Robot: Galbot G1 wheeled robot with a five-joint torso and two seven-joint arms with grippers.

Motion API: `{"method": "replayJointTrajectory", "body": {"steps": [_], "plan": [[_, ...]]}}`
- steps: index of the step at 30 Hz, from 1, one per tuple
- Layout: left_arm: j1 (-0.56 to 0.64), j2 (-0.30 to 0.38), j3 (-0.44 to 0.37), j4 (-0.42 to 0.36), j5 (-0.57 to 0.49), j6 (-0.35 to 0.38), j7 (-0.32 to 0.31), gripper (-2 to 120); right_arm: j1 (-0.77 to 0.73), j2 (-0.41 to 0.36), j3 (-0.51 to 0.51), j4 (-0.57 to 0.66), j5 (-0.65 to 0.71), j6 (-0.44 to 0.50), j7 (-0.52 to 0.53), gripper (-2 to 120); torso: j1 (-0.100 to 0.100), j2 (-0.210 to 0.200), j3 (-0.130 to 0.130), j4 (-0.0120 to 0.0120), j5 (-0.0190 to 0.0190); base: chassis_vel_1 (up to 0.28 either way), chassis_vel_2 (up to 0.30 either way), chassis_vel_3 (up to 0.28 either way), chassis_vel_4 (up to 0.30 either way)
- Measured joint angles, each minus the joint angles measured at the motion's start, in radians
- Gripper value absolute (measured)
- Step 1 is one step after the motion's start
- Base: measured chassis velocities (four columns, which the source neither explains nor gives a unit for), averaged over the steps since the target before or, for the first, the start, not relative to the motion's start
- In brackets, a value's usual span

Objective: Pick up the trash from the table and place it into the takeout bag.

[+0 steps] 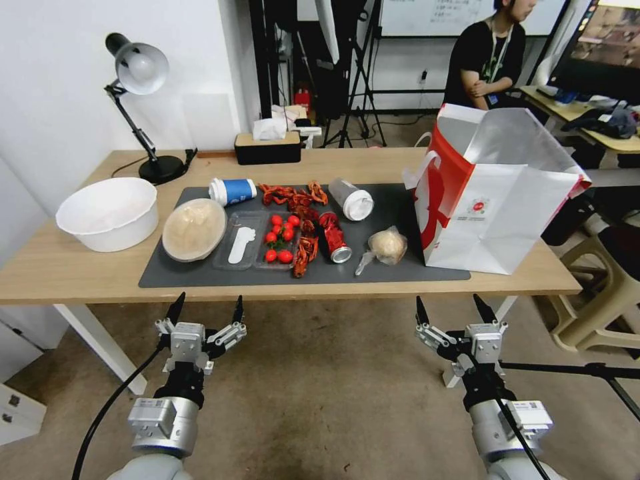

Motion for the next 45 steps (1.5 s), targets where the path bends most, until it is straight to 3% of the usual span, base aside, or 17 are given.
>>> {"method": "replayJointTrajectory", "body": {"steps": [40,41,43,44,45], "plan": [[-0.006,-0.001,-0.002,0.000,-0.003,0.008,0.000,100,0.007,-0.001,0.000,-0.001,0.005,-0.009,0.003,100,0.000,0.000,0.000,0.0000,0.0000,0.000,0.000,0.000,0.000],[-0.015,-0.002,-0.006,0.003,-0.008,0.023,0.000,100,0.017,-0.003,0.000,-0.003,0.014,-0.022,0.009,100,0.000,0.000,0.000,-0.0001,0.0000,0.000,0.000,0.000,0.000],[-0.096,-0.014,-0.039,0.030,-0.051,0.152,-0.001,100,0.119,-0.023,0.011,-0.024,0.093,-0.149,0.064,100,0.000,0.000,0.000,0.0000,0.0000,0.000,0.000,0.000,0.000],[-0.096,-0.014,-0.039,0.030,-0.051,0.152,-0.001,100,0.119,-0.023,0.011,-0.024,0.093,-0.149,0.064,100,0.000,0.000,0.000,0.0000,0.0000,0.000,0.000,0.000,0.000],[-0.126,-0.018,-0.051,0.040,-0.066,0.199,-0.002,100,0.159,-0.030,0.015,-0.032,0.124,-0.201,0.086,100,0.000,0.000,0.000,0.0000,0.0000,0.000,0.000,0.000,0.000]]}}
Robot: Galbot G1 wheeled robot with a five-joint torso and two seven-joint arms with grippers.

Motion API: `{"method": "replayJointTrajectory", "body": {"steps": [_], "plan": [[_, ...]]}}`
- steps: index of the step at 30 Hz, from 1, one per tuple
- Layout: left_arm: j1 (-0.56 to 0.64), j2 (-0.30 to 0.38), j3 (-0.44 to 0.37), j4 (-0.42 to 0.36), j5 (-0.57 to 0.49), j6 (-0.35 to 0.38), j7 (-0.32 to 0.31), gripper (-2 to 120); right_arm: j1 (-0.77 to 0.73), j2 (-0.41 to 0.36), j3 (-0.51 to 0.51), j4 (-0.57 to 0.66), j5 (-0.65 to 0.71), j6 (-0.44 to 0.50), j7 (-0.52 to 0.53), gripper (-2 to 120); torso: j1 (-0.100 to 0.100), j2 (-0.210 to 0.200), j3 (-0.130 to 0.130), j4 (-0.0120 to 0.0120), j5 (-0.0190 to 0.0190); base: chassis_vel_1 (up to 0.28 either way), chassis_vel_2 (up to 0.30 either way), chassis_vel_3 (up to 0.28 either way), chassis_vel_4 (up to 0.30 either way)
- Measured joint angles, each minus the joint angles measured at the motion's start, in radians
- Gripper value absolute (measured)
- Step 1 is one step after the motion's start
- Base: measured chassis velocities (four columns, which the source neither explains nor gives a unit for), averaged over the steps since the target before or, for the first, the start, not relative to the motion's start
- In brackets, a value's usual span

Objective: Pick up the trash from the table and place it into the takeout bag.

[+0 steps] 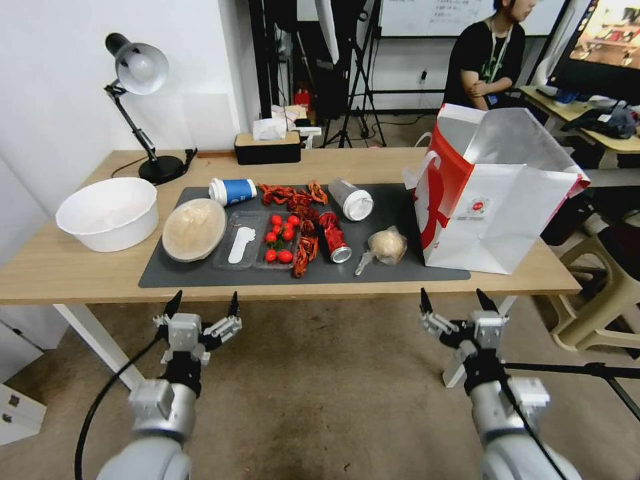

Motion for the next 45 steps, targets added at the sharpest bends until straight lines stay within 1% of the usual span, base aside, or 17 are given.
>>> {"method": "replayJointTrajectory", "body": {"steps": [1,2,4,5,8,16,22,25,28,30,35,37,38,41,45], "plan": [[-0.051,-0.008,-0.021,0.016,-0.027,0.081,-0.002,100,0.061,-0.012,0.006,-0.013,0.048,-0.077,0.034,100,0.000,0.000,0.000,0.0000,0.0000,0.000,0.000,0.000,0.000],[-0.079,-0.011,-0.034,0.025,-0.043,0.125,-0.003,100,0.102,-0.020,0.009,-0.021,0.079,-0.122,0.055,100,0.000,0.000,0.000,0.0000,-0.0005,0.000,0.000,0.000,0.000],[-0.083,-0.008,-0.040,0.026,-0.049,0.129,-0.004,100,0.111,-0.023,0.005,-0.023,0.086,-0.124,0.059,100,0.000,0.000,0.000,0.0000,-0.0003,0.000,0.000,0.000,0.000],[-0.086,-0.004,-0.045,0.028,-0.052,0.129,-0.005,100,0.118,-0.026,-0.001,-0.024,0.092,-0.124,0.060,100,0.000,0.000,0.000,0.0001,0.0004,0.000,0.000,0.000,0.000],[-0.087,-0.001,-0.048,0.031,-0.053,0.120,-0.005,100,0.121,-0.030,-0.008,-0.024,0.098,-0.116,0.060,100,0.000,0.000,0.000,0.0001,-0.0004,0.000,0.000,0.000,0.000],[-0.081,0.006,-0.050,0.033,-0.053,0.090,-0.005,100,0.126,-0.043,-0.055,-0.028,0.101,-0.087,0.061,100,0.000,0.000,0.000,0.0000,-0.0001,0.000,0.000,0.000,0.000],[-0.077,0.008,-0.052,0.032,-0.052,0.082,-0.005,100,0.168,-0.082,-0.106,-0.044,0.147,-0.081,0.096,100,0.000,0.000,0.000,-0.0001,0.0000,0.000,0.000,0.000,0.000],[-0.077,0.007,-0.056,0.027,-0.050,0.079,-0.005,100,0.241,-0.137,-0.166,-0.095,0.220,-0.087,0.148,100,0.000,0.000,0.000,-0.0001,-0.0001,0.000,0.000,0.000,0.000],[-0.076,0.006,-0.059,0.024,-0.050,0.078,-0.005,100,0.278,-0.154,-0.189,-0.122,0.248,-0.098,0.164,100,0.000,0.000,0.000,0.0000,0.0001,0.000,0.000,0.000,0.000],[-0.072,0.002,-0.062,0.020,-0.048,0.075,-0.005,100,0.337,-0.173,-0.219,-0.162,0.279,-0.122,0.187,100,0.000,0.000,0.000,0.0001,-0.0001,0.000,0.000,0.000,0.000],[-0.068,-0.003,-0.064,0.014,-0.044,0.071,-0.004,100,0.407,-0.182,-0.249,-0.213,0.312,-0.150,0.216,100,0.000,0.000,0.000,0.0000,0.0000,0.000,0.000,0.000,0.000],[-0.064,-0.007,-0.065,0.011,-0.040,0.064,-0.004,100,0.452,-0.183,-0.271,-0.268,0.327,-0.162,0.244,100,0.000,0.000,0.000,0.0001,0.0000,0.000,0.000,0.000,0.000],[-0.064,-0.007,-0.065,0.011,-0.040,0.064,-0.004,100,0.452,-0.183,-0.271,-0.268,0.327,-0.162,0.244,100,0.000,0.000,0.000,0.0001,0.0000,0.000,0.000,0.000,0.000],[-0.060,-0.010,-0.069,0.007,-0.035,0.055,-0.004,100,0.502,-0.186,-0.298,-0.336,0.342,-0.164,0.263,100,0.000,0.000,0.000,0.0000,0.0002,0.000,0.000,0.000,0.000],[-0.058,-0.011,-0.072,0.006,-0.033,0.051,-0.004,100,0.534,-0.186,-0.314,-0.370,0.351,-0.160,0.270,100,0.000,0.000,0.000,0.0000,-0.0002,0.000,0.000,0.000,0.000]]}}
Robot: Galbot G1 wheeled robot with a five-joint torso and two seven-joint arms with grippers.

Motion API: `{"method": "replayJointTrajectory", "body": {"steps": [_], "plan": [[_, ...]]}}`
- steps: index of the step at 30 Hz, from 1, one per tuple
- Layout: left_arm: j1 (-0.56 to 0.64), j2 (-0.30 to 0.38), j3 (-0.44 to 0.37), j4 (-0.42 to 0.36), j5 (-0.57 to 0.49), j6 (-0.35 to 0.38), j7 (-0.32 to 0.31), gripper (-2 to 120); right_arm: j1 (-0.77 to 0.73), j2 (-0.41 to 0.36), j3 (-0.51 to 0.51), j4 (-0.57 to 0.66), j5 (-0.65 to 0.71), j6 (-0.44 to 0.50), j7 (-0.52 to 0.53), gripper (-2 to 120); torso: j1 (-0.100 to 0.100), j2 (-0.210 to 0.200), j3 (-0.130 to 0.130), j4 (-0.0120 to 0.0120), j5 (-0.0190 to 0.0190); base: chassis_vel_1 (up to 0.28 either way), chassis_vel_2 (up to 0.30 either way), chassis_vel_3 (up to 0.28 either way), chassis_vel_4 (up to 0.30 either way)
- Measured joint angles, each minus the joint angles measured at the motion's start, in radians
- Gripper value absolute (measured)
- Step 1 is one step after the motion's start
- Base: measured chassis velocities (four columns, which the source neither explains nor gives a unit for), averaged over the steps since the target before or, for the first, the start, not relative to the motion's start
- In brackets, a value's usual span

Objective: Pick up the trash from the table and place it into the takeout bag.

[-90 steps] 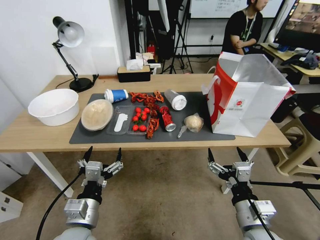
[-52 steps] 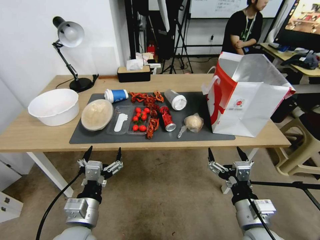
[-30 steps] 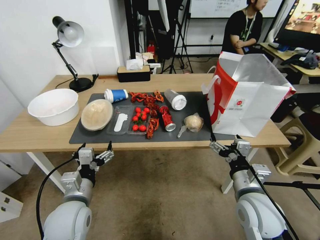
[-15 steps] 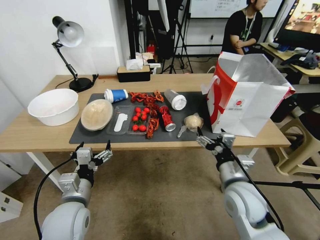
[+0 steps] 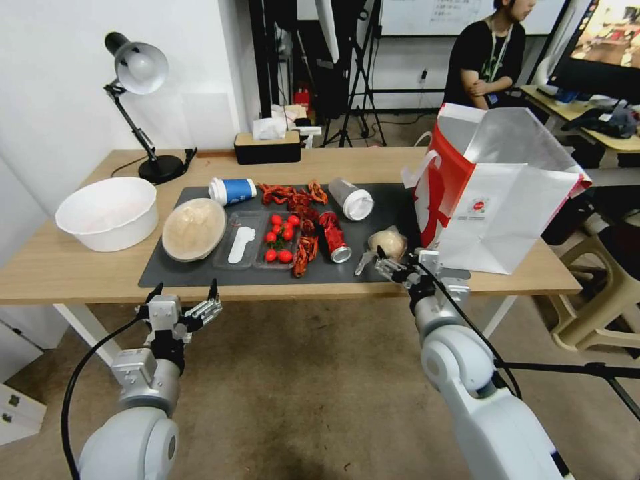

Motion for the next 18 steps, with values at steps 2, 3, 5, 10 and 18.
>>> {"method": "replayJointTrajectory", "body": {"steps": [2,3,5,10,18], "plan": [[0.002,-0.002,-0.002,0.000,0.002,-0.005,0.000,100,0.021,0.004,-0.011,-0.015,0.005,0.002,0.003,100,0.000,0.000,0.000,-0.0001,0.0001,0.000,0.000,0.000,0.000],[0.002,-0.002,-0.002,0.000,0.002,-0.005,0.000,100,0.021,0.004,-0.011,-0.015,0.005,0.002,0.003,100,0.000,0.000,0.000,-0.0001,0.0001,0.000,0.000,0.000,0.000],[0.002,-0.003,-0.002,0.000,0.003,-0.008,0.000,100,0.034,0.006,-0.016,-0.023,0.006,0.002,0.007,100,0.000,0.000,0.000,0.0000,0.0000,0.000,0.000,0.000,0.000],[0.000,-0.004,-0.003,0.003,0.004,-0.015,0.000,100,0.051,0.006,-0.019,-0.042,0.006,-0.003,0.019,91,0.000,0.000,0.000,-0.0001,0.0001,0.000,0.000,0.000,0.000],[-0.003,-0.002,-0.001,0.013,0.005,-0.021,0.000,100,0.065,0.006,-0.023,-0.059,0.012,-0.011,0.023,63,0.000,0.000,0.000,-0.0001,0.0000,0.000,0.000,0.000,0.000]]}}
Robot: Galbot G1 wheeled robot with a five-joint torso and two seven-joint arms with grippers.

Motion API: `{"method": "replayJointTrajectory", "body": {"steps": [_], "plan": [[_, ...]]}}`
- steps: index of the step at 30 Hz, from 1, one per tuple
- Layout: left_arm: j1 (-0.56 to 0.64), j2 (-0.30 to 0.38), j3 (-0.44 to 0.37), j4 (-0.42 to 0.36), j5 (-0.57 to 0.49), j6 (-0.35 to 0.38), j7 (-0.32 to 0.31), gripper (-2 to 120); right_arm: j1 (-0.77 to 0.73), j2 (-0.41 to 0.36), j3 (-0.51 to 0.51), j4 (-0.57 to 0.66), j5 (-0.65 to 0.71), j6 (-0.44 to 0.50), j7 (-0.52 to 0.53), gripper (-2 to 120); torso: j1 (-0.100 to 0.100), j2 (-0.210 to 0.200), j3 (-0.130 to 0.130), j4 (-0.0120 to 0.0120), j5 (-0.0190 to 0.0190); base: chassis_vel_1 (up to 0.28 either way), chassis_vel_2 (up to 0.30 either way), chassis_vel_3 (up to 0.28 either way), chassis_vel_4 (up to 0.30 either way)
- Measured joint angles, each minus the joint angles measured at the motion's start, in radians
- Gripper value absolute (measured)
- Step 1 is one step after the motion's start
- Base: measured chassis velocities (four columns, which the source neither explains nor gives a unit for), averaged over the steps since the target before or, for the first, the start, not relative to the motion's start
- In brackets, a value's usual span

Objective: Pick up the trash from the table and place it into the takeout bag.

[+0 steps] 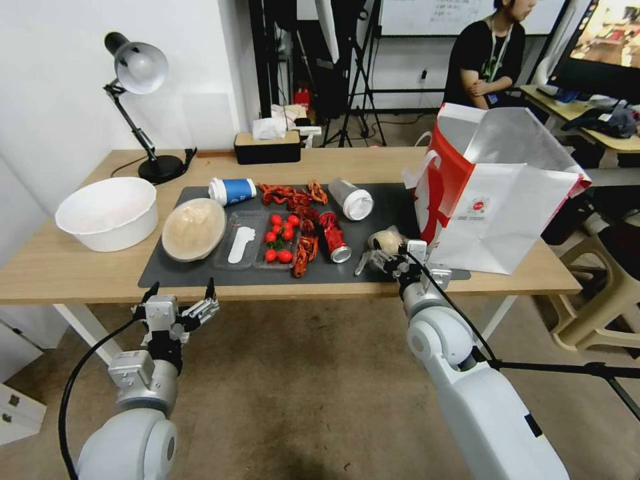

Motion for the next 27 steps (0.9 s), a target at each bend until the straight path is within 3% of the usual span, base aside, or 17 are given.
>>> {"method": "replayJointTrajectory", "body": {"steps": [17,27], "plan": [[-0.005,0.004,0.000,0.015,0.000,-0.009,-0.001,100,0.006,0.006,-0.007,-0.005,0.003,-0.010,0.006,7,0.000,0.000,0.000,0.0000,0.0001,0.000,0.000,0.000,0.000],[-0.006,0.004,0.000,0.021,0.000,-0.011,-0.002,100,-0.014,-0.014,-0.004,0.110,0.077,0.029,-0.077,4,0.000,0.000,0.000,0.0001,0.0000,0.000,0.000,0.000,0.000]]}}
